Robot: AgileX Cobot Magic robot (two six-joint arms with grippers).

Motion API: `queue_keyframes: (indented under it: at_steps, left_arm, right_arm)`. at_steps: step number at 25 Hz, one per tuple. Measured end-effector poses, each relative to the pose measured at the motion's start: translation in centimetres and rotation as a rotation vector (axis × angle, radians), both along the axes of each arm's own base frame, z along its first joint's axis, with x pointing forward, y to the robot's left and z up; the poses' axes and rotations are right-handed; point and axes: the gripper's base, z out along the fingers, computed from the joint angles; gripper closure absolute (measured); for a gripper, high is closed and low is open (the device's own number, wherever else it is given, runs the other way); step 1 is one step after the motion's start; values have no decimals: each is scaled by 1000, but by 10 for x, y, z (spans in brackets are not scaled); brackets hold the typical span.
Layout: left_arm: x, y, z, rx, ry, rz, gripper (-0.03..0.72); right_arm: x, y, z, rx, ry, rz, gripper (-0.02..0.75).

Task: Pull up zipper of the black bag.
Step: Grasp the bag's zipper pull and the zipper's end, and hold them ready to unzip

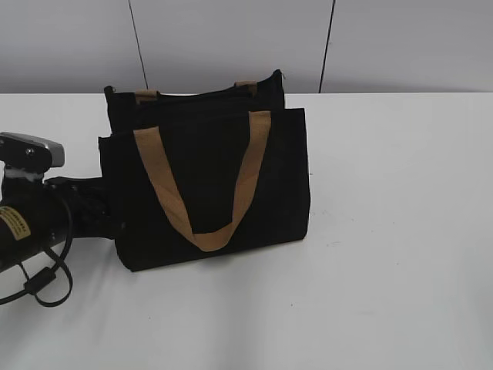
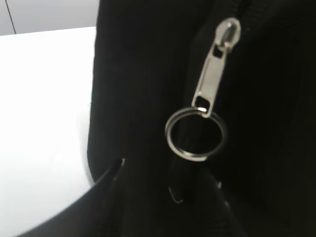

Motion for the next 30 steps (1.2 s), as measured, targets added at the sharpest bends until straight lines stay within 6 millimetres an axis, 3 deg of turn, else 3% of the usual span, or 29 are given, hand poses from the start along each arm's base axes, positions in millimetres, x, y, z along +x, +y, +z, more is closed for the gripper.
queue_keyframes:
  at_steps: [10,15,20,23,30]
  left_arm:
    - [3,-3,-1,-55,-11,-5,474]
    - [3,-3,-2,-54,-5,-6,658]
    - [2,-3,2,-53,-10,-3,683]
    - [1,1,18,-66,-49,27,683]
    - [-9,7,76,-93,-184,59,684]
  right_arm:
    - [0,0,0,0,0,0,337]
    - [0,0,0,0,0,0,337]
    - [0,0,0,0,0,0,337]
    - [0,0,0,0,0,0,337]
    - [0,0,0,0,0,0,337]
